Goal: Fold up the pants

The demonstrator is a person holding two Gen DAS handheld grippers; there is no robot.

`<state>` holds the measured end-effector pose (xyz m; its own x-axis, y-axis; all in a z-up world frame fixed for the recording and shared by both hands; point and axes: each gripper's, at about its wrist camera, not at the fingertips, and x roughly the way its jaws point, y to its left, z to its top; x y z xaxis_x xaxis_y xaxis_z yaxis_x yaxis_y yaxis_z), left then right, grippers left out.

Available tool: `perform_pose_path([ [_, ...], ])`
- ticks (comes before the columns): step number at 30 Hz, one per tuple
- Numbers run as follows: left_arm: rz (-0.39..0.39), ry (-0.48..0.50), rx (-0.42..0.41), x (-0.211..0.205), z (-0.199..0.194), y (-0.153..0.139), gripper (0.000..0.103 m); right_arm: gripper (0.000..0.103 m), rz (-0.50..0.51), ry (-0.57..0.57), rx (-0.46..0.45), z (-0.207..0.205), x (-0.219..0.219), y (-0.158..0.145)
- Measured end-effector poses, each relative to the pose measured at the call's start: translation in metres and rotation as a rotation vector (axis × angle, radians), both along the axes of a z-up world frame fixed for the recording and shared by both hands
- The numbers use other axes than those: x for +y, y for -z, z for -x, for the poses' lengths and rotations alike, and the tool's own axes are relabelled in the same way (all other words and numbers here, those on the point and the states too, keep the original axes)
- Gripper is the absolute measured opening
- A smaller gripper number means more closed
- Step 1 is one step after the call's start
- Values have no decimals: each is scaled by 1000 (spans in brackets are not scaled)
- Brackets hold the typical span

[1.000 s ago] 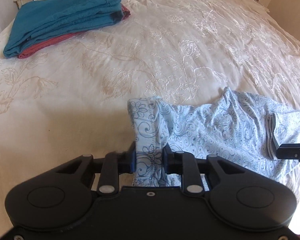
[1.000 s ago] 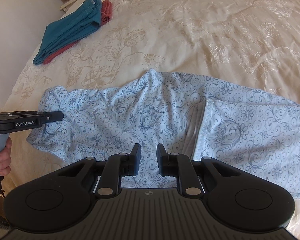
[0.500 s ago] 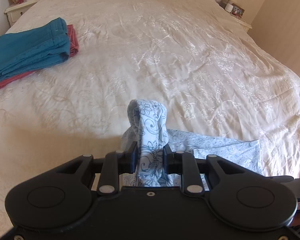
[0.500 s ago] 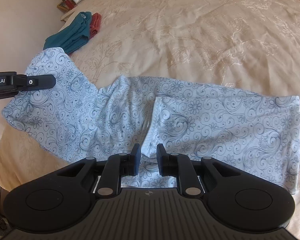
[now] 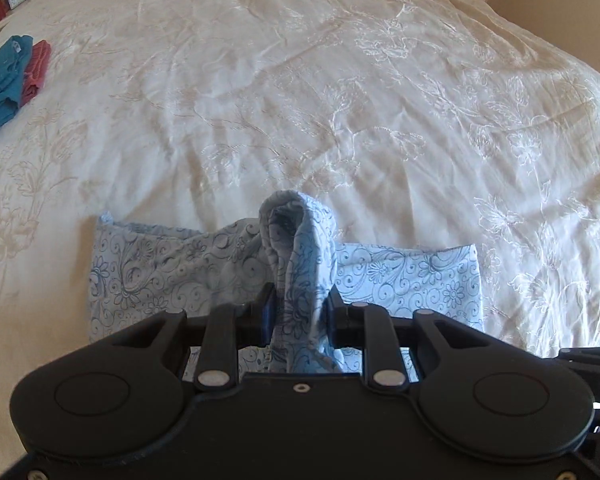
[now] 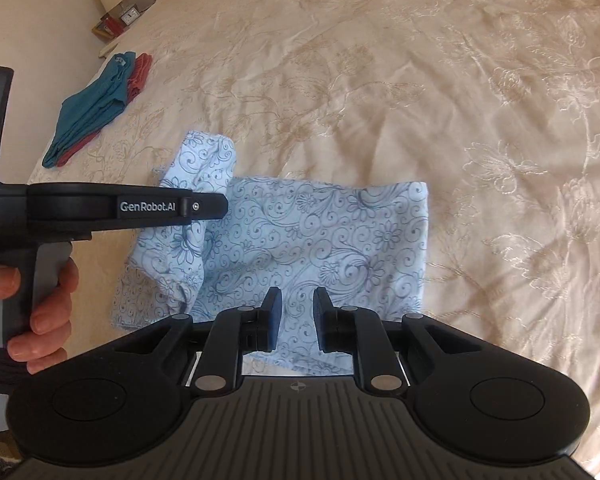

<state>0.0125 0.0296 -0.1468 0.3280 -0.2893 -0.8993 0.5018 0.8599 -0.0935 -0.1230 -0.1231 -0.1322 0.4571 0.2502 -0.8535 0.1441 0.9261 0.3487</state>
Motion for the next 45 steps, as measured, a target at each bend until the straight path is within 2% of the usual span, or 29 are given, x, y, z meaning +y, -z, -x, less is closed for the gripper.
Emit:
perform_pose_path([
  [5, -61, 53, -37, -28, 19, 10, 38, 18, 7, -13, 2, 3, -21, 1],
  [6, -61, 68, -46, -31, 24, 8, 39, 18, 8, -16, 2, 4, -23, 1],
  [8, -56, 110, -68, -35, 33, 4, 53, 18, 13, -23, 2, 5, -28, 2],
  [11, -37, 180, -109, -41, 45, -6, 57, 18, 19, -21, 8, 6, -30, 3],
  [14, -2, 199, -103, -36, 48, -16, 57, 18, 26, -7, 8, 5, -31, 3],
  [16, 3, 169, -100, -24, 47, -19, 58, 18, 28, 3, -1, 4, -29, 0],
  [20, -17, 48, -74, 13, 31, -20, 58, 19, -12, 18, -31, -5, -22, -4],
  [25, -87, -70, -27, 62, 6, -8, 57, 43, -84, 39, -62, -22, -4, -2],
  [28, -104, -108, -13, 89, -6, -5, 57, 51, -60, 43, -88, -34, 8, 1],
  [31, -108, -125, 2, 107, -13, -5, 57, 63, -28, 50, -57, -47, 16, 10],
  [36, -114, -108, 6, 123, -20, -5, 57, 64, -25, 126, 35, -57, 13, 37],
  [38, -113, -95, 7, 125, -22, -5, 57, 64, -34, 134, 49, -59, 12, 41],
  [39, -111, -90, 6, 125, -23, -5, 57, 58, -44, 129, 57, -59, 13, 42],
  [40, -111, -85, 8, 126, -24, -4, 57, 36, -55, 123, 62, -60, 13, 42],
  [42, -107, -75, 15, 127, -25, -2, 57, 12, -54, 116, 67, -58, 18, 36],
  [45, -109, -56, 21, 126, -28, 3, 57, 10, -67, 78, 16, -52, 29, 15],
])
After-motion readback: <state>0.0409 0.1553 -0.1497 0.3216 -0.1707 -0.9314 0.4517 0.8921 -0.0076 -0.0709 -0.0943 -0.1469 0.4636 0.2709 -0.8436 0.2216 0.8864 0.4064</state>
